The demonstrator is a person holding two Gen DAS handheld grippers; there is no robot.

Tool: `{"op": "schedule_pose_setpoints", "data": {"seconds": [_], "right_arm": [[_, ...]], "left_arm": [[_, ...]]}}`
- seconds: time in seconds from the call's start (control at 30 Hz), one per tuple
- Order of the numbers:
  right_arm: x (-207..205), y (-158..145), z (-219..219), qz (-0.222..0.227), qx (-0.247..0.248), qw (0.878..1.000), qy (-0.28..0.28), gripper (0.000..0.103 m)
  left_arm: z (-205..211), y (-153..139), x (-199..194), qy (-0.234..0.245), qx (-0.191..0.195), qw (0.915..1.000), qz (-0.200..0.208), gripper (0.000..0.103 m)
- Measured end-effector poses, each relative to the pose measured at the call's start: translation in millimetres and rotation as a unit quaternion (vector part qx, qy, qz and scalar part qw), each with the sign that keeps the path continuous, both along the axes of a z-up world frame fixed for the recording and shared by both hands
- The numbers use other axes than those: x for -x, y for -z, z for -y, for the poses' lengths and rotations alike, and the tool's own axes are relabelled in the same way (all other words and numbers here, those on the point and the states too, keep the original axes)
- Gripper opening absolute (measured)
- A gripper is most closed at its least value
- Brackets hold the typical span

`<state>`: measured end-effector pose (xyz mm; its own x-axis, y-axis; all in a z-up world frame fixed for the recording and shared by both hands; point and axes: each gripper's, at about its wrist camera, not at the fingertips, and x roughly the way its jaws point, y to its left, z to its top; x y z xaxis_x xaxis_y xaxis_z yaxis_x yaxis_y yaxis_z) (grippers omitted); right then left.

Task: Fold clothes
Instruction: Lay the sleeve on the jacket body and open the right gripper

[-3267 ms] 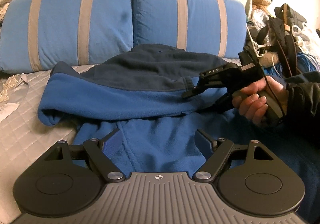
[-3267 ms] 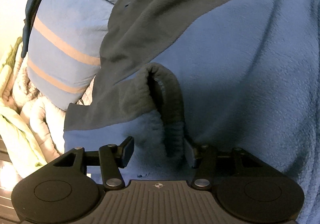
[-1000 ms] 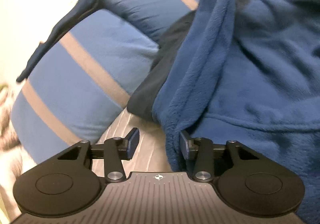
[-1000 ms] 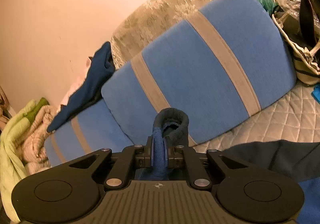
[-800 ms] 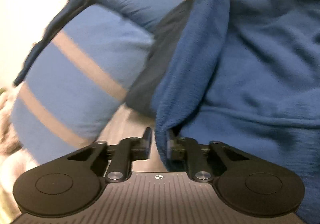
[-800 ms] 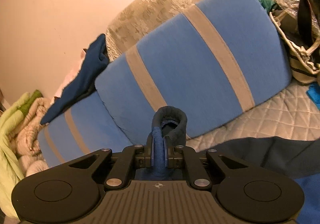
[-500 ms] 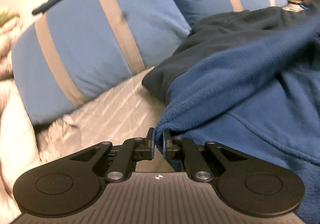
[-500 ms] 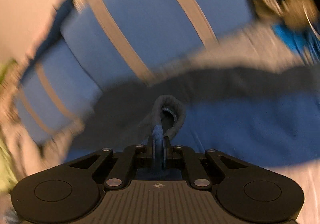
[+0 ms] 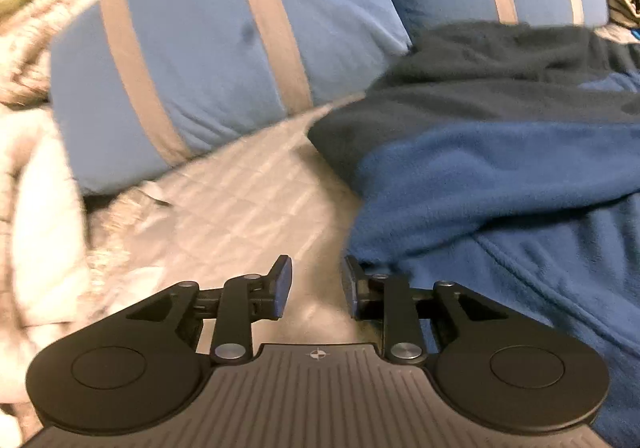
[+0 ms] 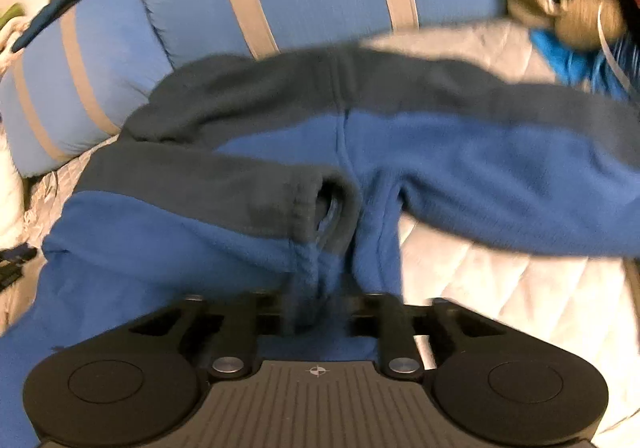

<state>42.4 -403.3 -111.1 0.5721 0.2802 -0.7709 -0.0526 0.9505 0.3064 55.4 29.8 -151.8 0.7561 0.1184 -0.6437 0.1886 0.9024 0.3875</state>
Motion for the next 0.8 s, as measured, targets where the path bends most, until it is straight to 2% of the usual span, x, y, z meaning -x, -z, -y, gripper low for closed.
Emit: {"op": "schedule_pose_setpoints", "data": {"seconds": [0.03,0.1,0.17,0.2,0.27,0.33,0.43,0.57,0.7,0.8], "right_arm": [[4,-5,0,0.013,0.008,1.0,-0.001,0.076],[11,-14,1,0.039,0.023,0.999,-0.004,0.091],[18,-24,2,0.067,0.04,0.997,-0.008,0.098],[22,-29,1,0.083,0.051,0.995,-0.013,0.101],[33,-40,-1,0.119,0.073,0.99,-0.024,0.103],[45,-51,-1,0.157,0.096,0.982,-0.034,0.103],[53,-63,7,0.196,0.119,0.973,-0.025,0.103],[60,-70,39,0.207,0.125,0.97,0.009,0.103],[72,-69,79,0.206,0.128,0.969,0.05,0.103],[83,-63,112,0.206,0.151,0.963,0.082,0.103]], "left_arm": [[-1,-9,7,0.002,0.006,1.0,0.005,0.031],[-4,-30,25,0.006,0.033,0.9993,0.017,0.04],[-6,-53,45,0.013,0.067,0.9971,0.033,0.057],[-5,-66,56,0.021,0.087,0.995,0.045,0.062],[-1,-87,74,0.03,0.117,0.9908,0.061,0.075],[6,-104,91,0.035,0.144,0.9864,0.073,0.079],[21,-113,105,0.042,0.175,0.981,0.074,0.079],[45,-103,113,0.061,0.195,0.9768,0.063,0.08],[71,-83,115,0.091,0.191,0.976,0.052,0.08],[86,-67,115,0.099,0.194,0.9753,0.036,0.08]]}}
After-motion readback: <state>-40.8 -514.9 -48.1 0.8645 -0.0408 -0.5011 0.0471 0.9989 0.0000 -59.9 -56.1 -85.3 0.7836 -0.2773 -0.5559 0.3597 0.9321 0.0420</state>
